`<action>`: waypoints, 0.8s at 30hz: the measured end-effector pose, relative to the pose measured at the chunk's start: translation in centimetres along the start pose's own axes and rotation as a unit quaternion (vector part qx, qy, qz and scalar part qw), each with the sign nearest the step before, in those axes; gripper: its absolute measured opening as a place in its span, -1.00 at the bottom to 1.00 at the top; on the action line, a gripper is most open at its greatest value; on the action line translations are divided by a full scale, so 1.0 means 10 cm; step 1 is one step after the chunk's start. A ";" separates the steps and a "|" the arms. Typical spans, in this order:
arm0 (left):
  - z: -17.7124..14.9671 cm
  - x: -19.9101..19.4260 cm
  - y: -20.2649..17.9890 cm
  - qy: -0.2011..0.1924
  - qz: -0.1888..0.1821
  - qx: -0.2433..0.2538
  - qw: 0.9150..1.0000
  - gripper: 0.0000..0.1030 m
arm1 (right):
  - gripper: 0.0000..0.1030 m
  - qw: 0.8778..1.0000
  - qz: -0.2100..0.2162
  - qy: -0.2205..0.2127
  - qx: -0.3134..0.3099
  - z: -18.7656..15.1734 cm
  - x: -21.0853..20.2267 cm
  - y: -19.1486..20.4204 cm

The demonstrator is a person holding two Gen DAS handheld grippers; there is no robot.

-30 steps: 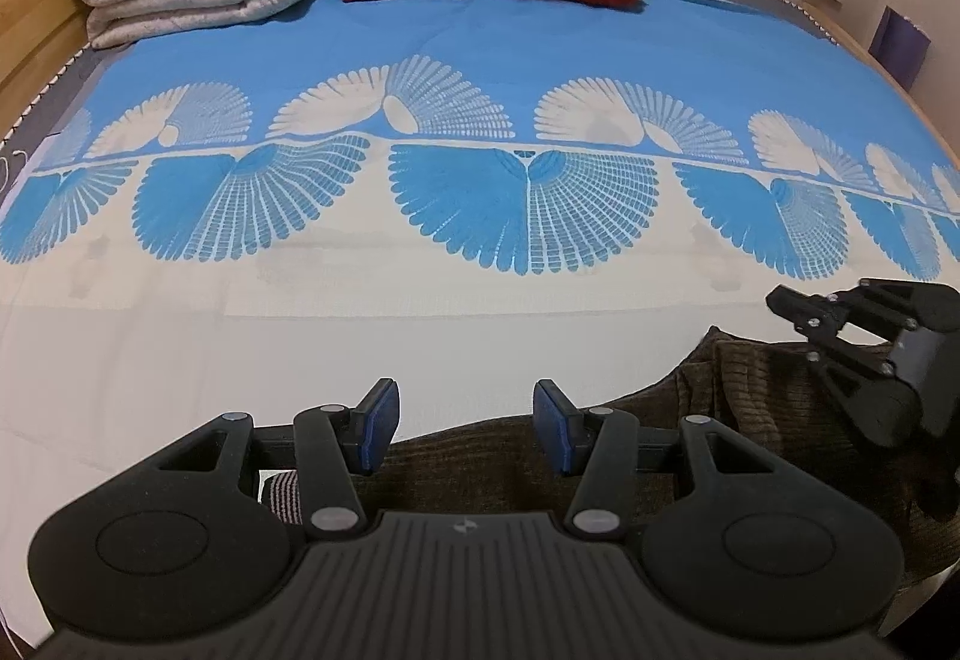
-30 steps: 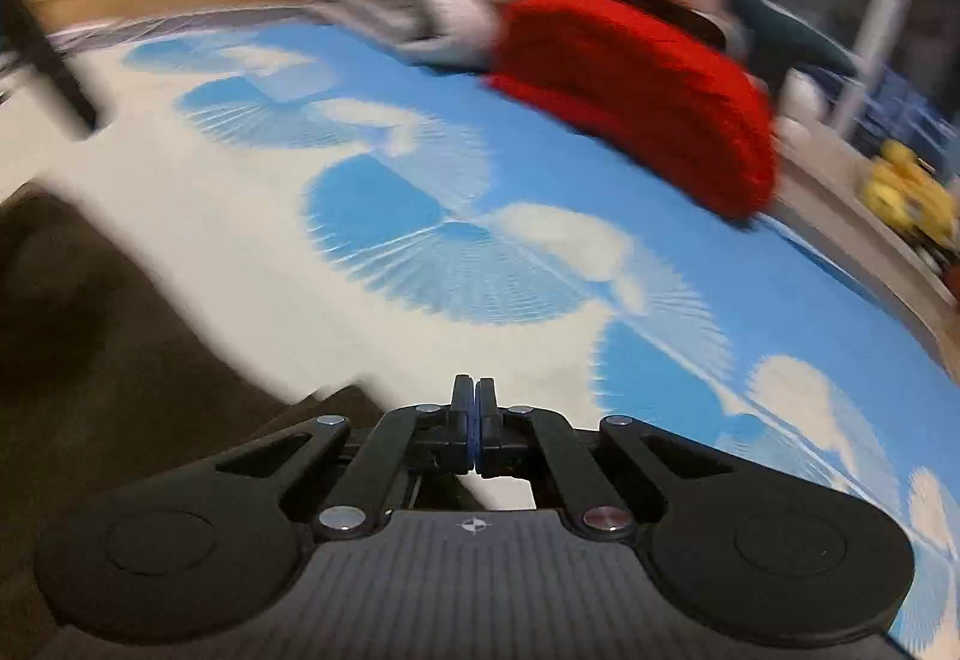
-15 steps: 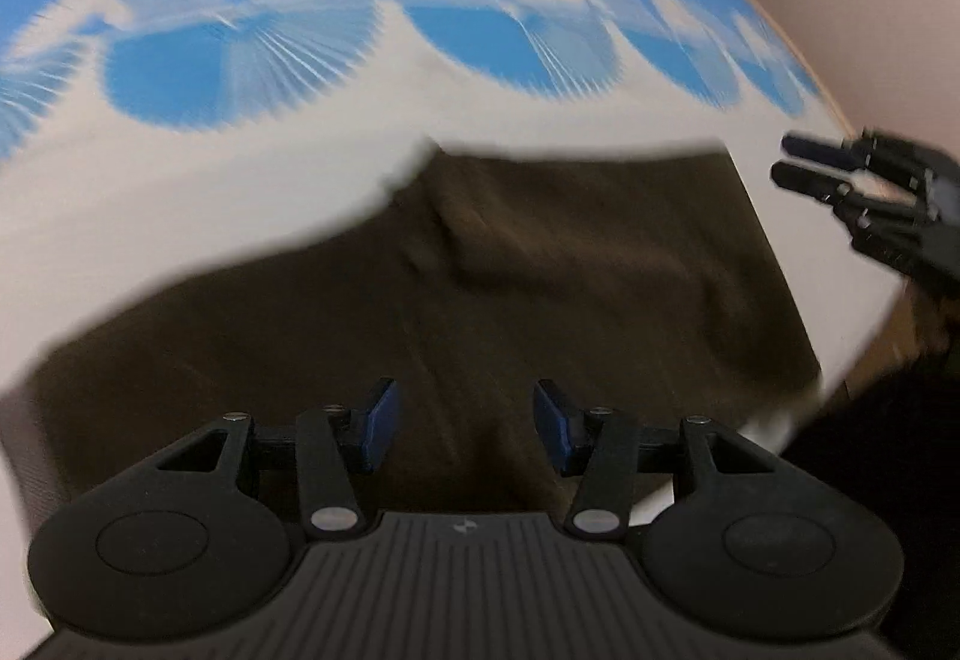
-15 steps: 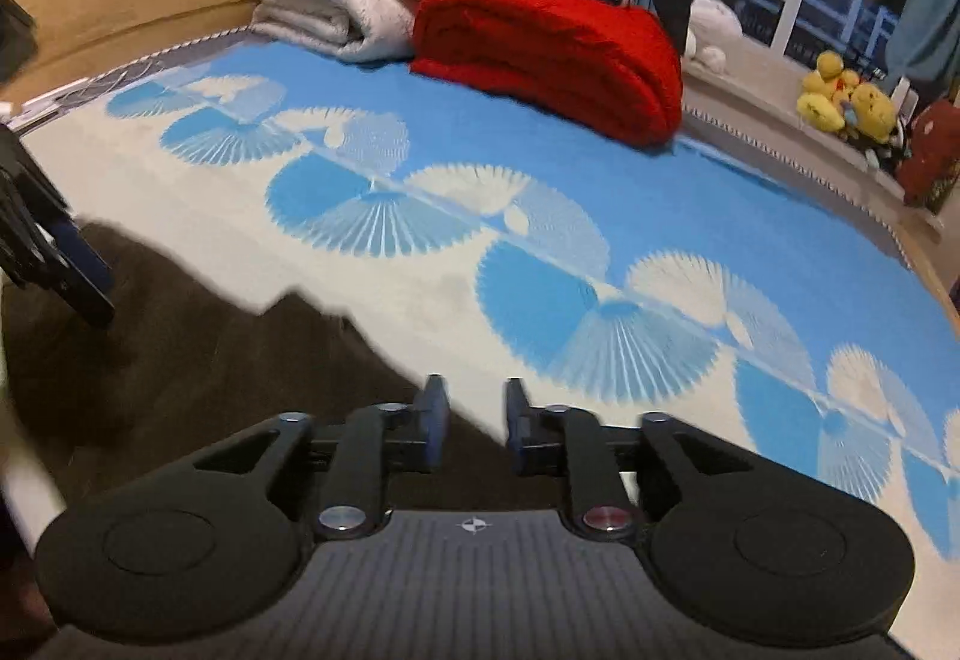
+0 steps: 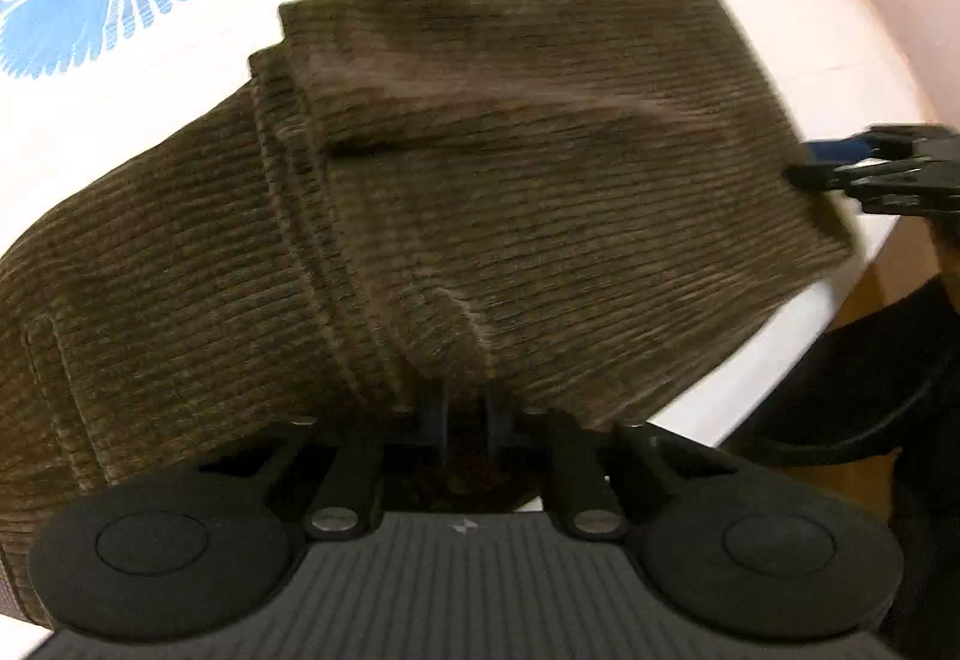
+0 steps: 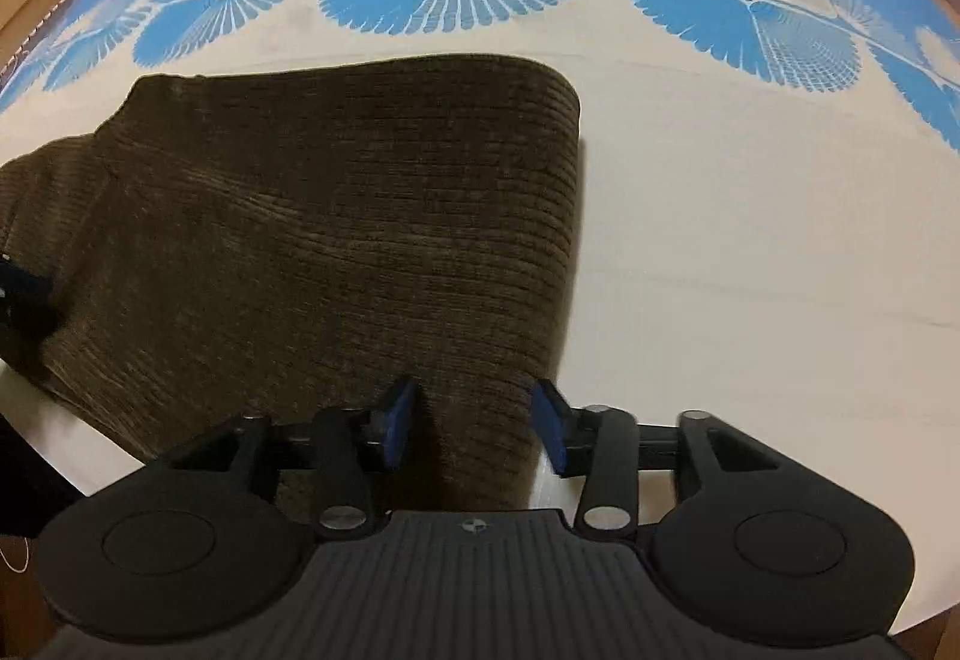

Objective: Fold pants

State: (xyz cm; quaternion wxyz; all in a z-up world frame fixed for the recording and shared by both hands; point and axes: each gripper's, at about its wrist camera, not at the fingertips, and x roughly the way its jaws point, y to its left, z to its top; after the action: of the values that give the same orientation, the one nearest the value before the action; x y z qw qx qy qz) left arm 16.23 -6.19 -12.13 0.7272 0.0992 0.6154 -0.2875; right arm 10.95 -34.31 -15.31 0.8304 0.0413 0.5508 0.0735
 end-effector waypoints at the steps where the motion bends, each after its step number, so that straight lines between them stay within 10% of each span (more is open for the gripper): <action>1: 0.01 -0.08 0.00 -0.014 -0.003 0.005 1.000 -0.84 | 0.06 1.000 0.009 0.004 0.009 0.02 0.01 -0.02; 7: -0.13 -0.56 0.12 -0.085 -0.076 -0.010 0.993 -0.85 | 0.10 0.998 0.028 0.031 0.051 0.07 0.11 -0.09; 12: -0.24 -0.08 -0.02 0.017 -0.011 0.052 0.998 -0.80 | -0.58 0.998 0.025 0.023 0.061 0.09 0.10 -0.19; 17: -0.10 -0.35 -0.01 -0.040 0.008 0.066 0.997 -0.45 | -0.59 0.999 0.003 0.015 0.039 0.07 0.07 -0.17; 24: 0.08 -0.44 -0.10 -0.099 -0.021 0.067 0.993 -0.43 | -0.60 0.992 0.020 -0.119 -0.030 -0.01 -0.43 -0.03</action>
State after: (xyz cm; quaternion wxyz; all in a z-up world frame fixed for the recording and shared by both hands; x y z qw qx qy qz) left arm 16.01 -6.13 -7.53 0.7700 0.1059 0.5221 -0.3511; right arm 9.25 -35.36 -11.50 0.8890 0.0359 0.4451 0.1008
